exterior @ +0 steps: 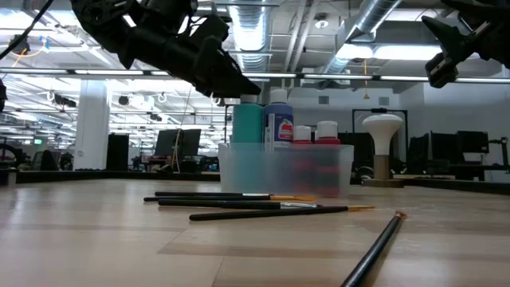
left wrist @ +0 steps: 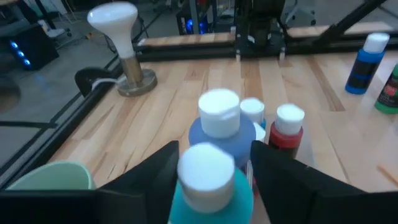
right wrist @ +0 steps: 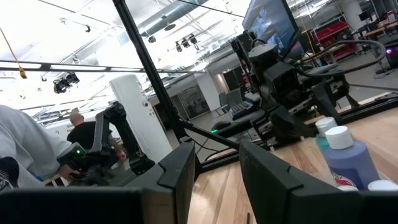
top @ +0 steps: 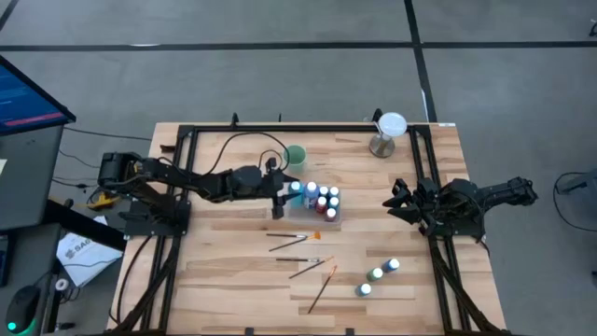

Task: Pick & Place Paint Supplies
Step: Put the large light blue paint bottle into the transparent bin, then put the blue paint bottle into the transparent bin

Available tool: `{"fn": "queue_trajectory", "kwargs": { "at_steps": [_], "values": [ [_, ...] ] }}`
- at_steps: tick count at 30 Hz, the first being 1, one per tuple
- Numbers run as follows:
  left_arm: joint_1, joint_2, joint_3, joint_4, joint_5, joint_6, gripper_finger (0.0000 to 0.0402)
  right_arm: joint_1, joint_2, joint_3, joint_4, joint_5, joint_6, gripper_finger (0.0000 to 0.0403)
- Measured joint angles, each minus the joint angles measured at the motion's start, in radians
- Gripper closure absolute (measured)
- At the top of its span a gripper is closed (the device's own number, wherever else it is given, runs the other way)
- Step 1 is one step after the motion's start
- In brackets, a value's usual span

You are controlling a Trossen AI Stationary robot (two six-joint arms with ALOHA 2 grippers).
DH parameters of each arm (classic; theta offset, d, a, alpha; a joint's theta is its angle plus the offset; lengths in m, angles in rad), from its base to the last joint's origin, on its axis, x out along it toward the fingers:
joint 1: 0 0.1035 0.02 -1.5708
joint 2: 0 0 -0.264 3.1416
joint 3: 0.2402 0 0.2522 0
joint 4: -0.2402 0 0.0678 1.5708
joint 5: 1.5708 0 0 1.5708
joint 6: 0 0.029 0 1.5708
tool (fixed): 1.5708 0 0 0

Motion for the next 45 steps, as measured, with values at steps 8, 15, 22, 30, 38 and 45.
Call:
{"fn": "queue_trajectory", "kwargs": {
  "at_steps": [8, 15, 22, 30, 38, 45],
  "values": [
    [-0.017, -0.085, -0.001, 0.04, 0.0, 0.0, 0.0127, 0.0, 0.0, 0.0, 0.001, 0.0, 0.0, 0.0281],
    [-0.064, -0.339, 0.0, 0.044, -0.008, -0.087, 0.0109, 0.0, 0.0, 0.0, 0.0, 0.0, 0.0, 0.0281],
    [-0.107, -0.622, 0.0, 0.038, -0.049, -0.236, 0.0133, 0.0, 0.0, 0.0, 0.001, 0.0, 0.0, 0.0281],
    [-0.159, -0.828, 0.0, -0.233, -0.093, -0.291, 0.027, -0.024, 0.0, 0.0, 0.13, 0.001, 0.137, 0.0281],
    [-0.262, -0.922, 0.0, -0.329, -0.093, -0.214, 0.0395, -0.041, 0.001, 0.031, 0.308, 0.105, 0.338, 0.0281],
    [-0.317, -0.981, -0.058, -0.325, -0.127, -0.17, 0.04, -0.046, 0.069, 0.151, 0.165, 0.242, 0.349, 0.0281]
  ]
}}
